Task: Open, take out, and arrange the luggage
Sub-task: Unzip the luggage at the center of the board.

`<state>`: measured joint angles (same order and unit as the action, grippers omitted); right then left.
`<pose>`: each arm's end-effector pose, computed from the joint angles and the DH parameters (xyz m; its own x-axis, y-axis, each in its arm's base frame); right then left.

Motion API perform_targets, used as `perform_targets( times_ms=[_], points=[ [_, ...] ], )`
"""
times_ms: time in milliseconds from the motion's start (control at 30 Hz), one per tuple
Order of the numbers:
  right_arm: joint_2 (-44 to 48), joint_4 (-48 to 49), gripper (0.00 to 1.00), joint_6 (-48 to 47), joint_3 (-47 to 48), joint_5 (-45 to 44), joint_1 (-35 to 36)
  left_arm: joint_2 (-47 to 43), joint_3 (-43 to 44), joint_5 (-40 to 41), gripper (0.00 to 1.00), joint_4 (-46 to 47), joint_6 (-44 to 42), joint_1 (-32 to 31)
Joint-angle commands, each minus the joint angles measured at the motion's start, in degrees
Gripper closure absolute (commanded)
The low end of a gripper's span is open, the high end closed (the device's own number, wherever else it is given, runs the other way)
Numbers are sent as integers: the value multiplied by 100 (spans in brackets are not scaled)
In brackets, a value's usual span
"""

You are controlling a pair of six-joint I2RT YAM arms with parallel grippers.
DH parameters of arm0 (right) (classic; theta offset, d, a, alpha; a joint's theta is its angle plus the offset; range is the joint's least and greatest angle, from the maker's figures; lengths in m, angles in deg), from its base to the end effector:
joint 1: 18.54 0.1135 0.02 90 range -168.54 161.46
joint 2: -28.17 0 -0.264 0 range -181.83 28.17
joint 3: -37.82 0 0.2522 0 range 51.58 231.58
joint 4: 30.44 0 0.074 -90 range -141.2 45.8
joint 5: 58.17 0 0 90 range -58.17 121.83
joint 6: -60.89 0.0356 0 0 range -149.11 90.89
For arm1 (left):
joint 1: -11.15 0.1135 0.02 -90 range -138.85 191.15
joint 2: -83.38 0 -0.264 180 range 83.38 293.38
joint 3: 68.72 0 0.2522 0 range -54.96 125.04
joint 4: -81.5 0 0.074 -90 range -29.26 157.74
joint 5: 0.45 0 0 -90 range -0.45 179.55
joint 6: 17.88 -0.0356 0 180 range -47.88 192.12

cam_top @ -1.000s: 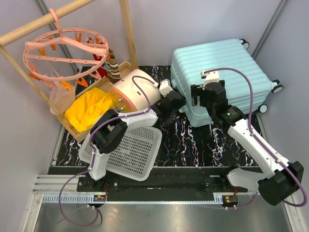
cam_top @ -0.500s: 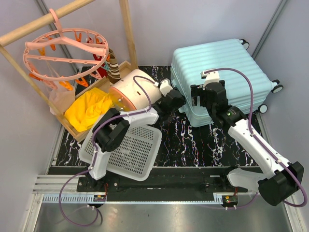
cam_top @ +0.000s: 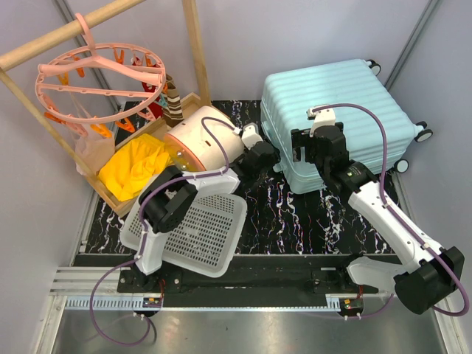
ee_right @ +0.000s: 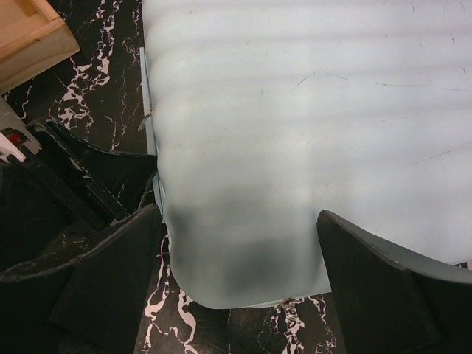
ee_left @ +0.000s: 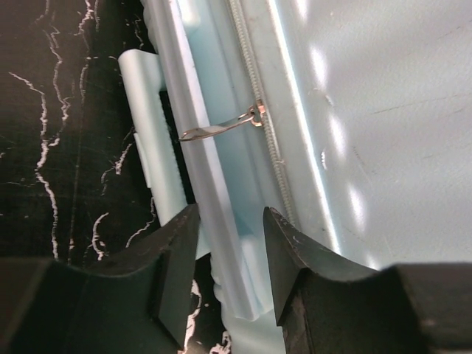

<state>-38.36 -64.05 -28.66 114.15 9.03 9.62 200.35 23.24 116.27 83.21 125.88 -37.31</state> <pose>0.2367 0.1111 0.3555 -0.3569 -0.1828 -0.9161 -0.1197 0.9815 -0.1493 0.3206 -0.3378 0.2003 -0.4734 -0.5520 -0.6864 0.0218 0.7717 -0.6356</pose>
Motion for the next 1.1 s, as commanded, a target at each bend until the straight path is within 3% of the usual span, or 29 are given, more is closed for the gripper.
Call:
perform_targets(
  times_ms=[0,400,933,1067],
  points=[
    [16,-458,4,289,-139,356,14,-122,143,1186,57,-482,-137,188],
    [131,-466,4,342,-183,418,14,510,1004,914,57,-860,-331,189],
    [148,-475,4,342,-201,435,14,1039,1392,633,58,-1283,-243,241],
    [96,-466,4,351,-201,444,14,1047,1365,527,70,-1213,-243,259]
  ],
)
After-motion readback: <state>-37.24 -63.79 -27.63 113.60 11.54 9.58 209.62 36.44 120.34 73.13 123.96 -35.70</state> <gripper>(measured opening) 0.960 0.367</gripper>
